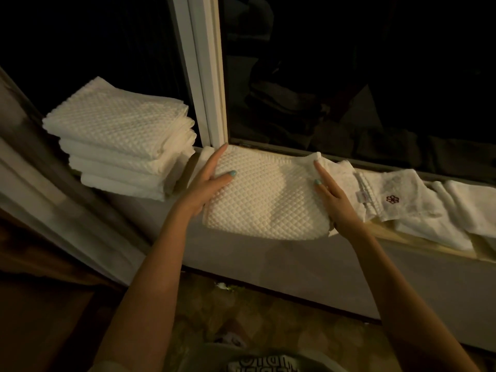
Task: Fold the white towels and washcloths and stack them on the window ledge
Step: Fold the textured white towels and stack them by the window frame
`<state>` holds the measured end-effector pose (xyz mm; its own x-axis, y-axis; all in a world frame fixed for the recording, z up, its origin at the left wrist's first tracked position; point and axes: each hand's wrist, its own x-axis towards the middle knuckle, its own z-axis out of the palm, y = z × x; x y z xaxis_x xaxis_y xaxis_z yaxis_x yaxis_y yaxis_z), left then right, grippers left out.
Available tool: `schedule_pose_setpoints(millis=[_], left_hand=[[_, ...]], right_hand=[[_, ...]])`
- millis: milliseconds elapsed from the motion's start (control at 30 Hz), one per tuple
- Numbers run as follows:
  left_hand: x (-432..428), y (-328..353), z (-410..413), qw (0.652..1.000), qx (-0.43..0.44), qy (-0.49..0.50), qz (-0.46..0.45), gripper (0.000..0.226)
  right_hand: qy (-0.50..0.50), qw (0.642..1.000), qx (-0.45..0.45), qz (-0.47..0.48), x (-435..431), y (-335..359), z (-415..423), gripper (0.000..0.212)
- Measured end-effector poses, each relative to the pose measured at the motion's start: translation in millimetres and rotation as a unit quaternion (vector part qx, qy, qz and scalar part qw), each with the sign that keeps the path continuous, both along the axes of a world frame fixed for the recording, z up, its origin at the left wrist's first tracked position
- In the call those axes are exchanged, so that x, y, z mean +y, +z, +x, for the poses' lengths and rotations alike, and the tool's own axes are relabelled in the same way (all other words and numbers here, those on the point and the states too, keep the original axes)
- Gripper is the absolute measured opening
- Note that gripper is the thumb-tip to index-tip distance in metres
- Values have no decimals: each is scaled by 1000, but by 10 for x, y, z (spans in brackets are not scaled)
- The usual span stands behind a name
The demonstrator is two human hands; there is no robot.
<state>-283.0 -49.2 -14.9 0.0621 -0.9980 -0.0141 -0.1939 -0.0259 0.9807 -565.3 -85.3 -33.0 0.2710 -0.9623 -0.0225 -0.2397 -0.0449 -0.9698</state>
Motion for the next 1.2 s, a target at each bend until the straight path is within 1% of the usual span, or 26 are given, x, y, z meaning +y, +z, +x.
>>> schedule_pose_setpoints(millis=[67, 133, 200, 367, 600, 733, 933, 1067, 1200], left_hand=[[-55, 74, 28, 1000, 12, -14, 1, 56], [-105, 175, 80, 1000, 21, -1, -2, 49], [-144, 324, 143, 999, 25, 12, -24, 44], [-168, 806, 489, 998, -2, 18, -68, 40], [-119, 1397, 1358, 993, -46, 55, -94, 38], [-129, 1572, 1928, 990, -63, 68, -104, 37], [-231, 1656, 2778, 992, -70, 41, -100, 35], [-348, 1667, 3228, 991, -81, 25, -100, 32], [-538, 1682, 3537, 992, -80, 12, -92, 28]], right_hand=[[13, 1000, -8, 9, -9, 118, 44, 45], [17, 1000, -20, 10, -45, 272, 91, 43], [22, 999, -38, -1, -113, 442, 139, 40], [58, 996, -51, -49, -319, 868, 424, 35], [95, 990, -82, -63, -487, 1296, 1259, 38], [97, 987, -107, -69, -530, 1395, 1863, 40], [80, 986, -132, -70, -529, 1387, 2738, 41], [72, 986, -138, -54, -521, 1379, 3143, 44], [51, 985, -164, -34, -541, 1397, 3411, 49]])
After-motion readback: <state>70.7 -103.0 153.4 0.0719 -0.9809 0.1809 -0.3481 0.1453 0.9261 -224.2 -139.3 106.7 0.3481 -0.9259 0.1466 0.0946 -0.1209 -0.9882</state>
